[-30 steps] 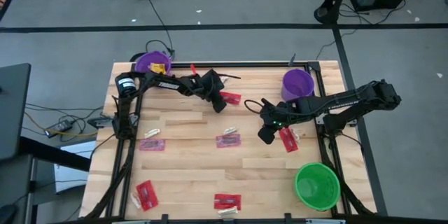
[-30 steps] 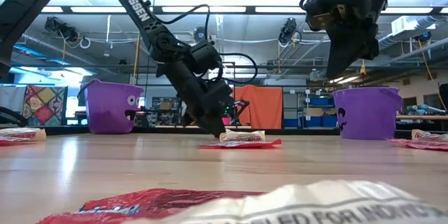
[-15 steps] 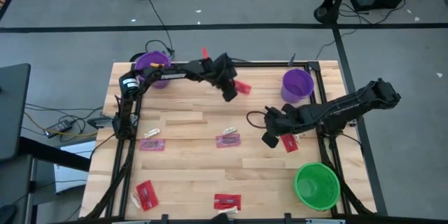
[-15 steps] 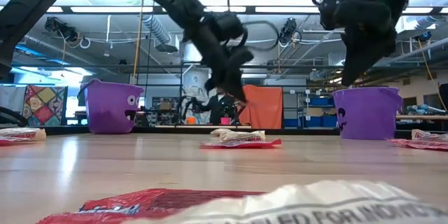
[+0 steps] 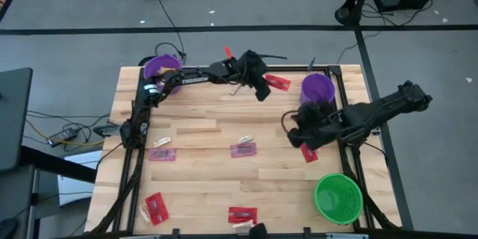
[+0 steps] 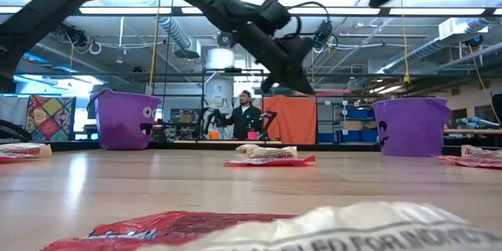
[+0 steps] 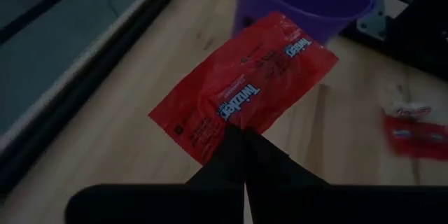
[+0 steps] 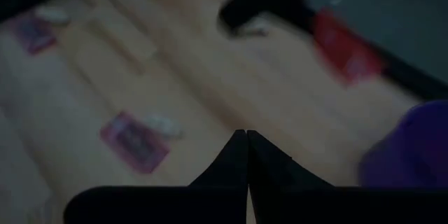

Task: Sort candy by brand, put in halloween buckets
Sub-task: Put the red candy into the right purple bucket

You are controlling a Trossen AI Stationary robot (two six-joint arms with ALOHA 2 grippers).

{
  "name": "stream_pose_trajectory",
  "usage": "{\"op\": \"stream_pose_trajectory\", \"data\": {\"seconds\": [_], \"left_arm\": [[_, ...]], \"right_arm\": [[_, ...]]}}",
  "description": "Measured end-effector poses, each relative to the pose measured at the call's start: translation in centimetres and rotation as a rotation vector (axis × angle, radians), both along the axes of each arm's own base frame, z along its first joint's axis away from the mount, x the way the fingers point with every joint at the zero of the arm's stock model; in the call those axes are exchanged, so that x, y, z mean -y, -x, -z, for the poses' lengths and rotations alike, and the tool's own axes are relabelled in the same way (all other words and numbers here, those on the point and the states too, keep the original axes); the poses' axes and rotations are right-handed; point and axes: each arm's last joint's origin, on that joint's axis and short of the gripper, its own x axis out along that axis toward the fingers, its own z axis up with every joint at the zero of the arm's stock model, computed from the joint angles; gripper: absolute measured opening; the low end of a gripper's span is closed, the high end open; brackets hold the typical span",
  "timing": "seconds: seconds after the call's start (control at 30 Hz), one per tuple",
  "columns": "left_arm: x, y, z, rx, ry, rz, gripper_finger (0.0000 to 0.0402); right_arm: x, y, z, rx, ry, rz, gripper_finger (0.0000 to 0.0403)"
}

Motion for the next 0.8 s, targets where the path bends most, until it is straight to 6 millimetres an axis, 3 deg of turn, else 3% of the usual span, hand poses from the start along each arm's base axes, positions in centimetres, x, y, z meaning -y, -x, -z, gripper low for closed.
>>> {"op": "stream_pose_trajectory", "data": {"seconds": [0.13, 0.27, 0.53, 0.67, 0.8], "left_arm": [[0.2, -2.1, 0.0, 0.043, -0.002, 0.011, 0.0001], [0.3, -4.0, -0.3, 0.088, -0.014, 0.022, 0.0001], [-0.5, -7.8, 0.0, 0.262, 0.057, 0.000, 0.0001], [-0.9, -8.9, 1.5, 0.287, 0.123, -0.012, 0.0001], [-0.7, -9.3, 1.6, 0.341, 0.134, -0.014, 0.0001]], "right_arm": [[1.1, 1.0, -2.7, 0.024, 0.053, 0.042, 0.0008], [1.8, 1.5, -3.9, 0.056, 0.054, 0.062, 0.0008], [1.9, 1.4, -4.0, 0.089, 0.050, 0.096, 0.0009], [1.6, 1.4, -3.9, 0.083, 0.022, 0.077, 0.0009], [1.4, 1.5, -3.8, 0.075, -0.008, 0.058, 0.0010]]}}
